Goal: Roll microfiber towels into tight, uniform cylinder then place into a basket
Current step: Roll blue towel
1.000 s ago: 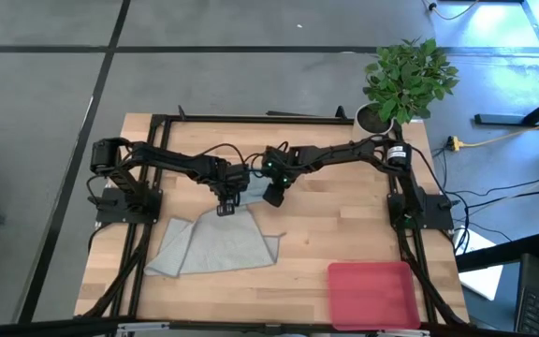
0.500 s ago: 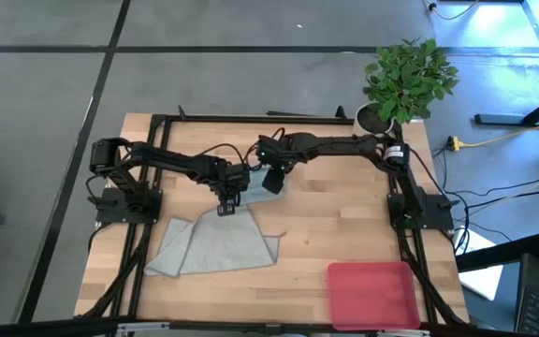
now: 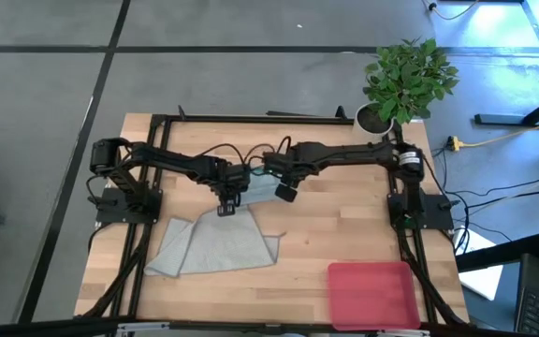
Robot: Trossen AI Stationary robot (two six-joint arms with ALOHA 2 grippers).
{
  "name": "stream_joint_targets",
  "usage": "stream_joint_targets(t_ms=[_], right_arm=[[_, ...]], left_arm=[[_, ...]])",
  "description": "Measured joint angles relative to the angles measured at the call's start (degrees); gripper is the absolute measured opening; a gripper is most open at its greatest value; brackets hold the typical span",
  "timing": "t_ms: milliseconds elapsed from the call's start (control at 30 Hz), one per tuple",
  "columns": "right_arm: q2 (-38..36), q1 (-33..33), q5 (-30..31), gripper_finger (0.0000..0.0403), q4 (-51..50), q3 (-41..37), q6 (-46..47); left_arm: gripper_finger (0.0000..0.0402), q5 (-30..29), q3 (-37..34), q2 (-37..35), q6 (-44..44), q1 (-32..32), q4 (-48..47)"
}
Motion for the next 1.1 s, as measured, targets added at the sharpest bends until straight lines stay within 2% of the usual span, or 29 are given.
stream_joint_targets(t_ms=[300,433,600,867,1100], right_arm=[[-4.2,2.9,1.5,0.0138,-2.5,0.1,0.2],[-4.2,3.7,0.7,0.0138,-1.9,-0.4,-3.2],[-4.3,3.7,-5.5,0.0138,8.2,-6.8,-8.8],[-4.4,3.5,-16.5,0.0138,31.2,-17.9,-17.8],[-4.4,0.7,-16.9,0.0138,41.8,-25.8,-24.2]], left_arm=[[0.0,0.0,-0.1,0.1,0.7,0.0,-0.4],[0.0,0.0,-0.1,0.1,0.7,0.0,-0.3],[0.0,0.0,-0.1,0.1,0.9,-0.1,-0.3],[0.0,0.0,-0.1,0.1,0.9,-0.1,-0.1],[0.0,0.0,-0.1,0.1,0.9,-0.1,-0.1]])
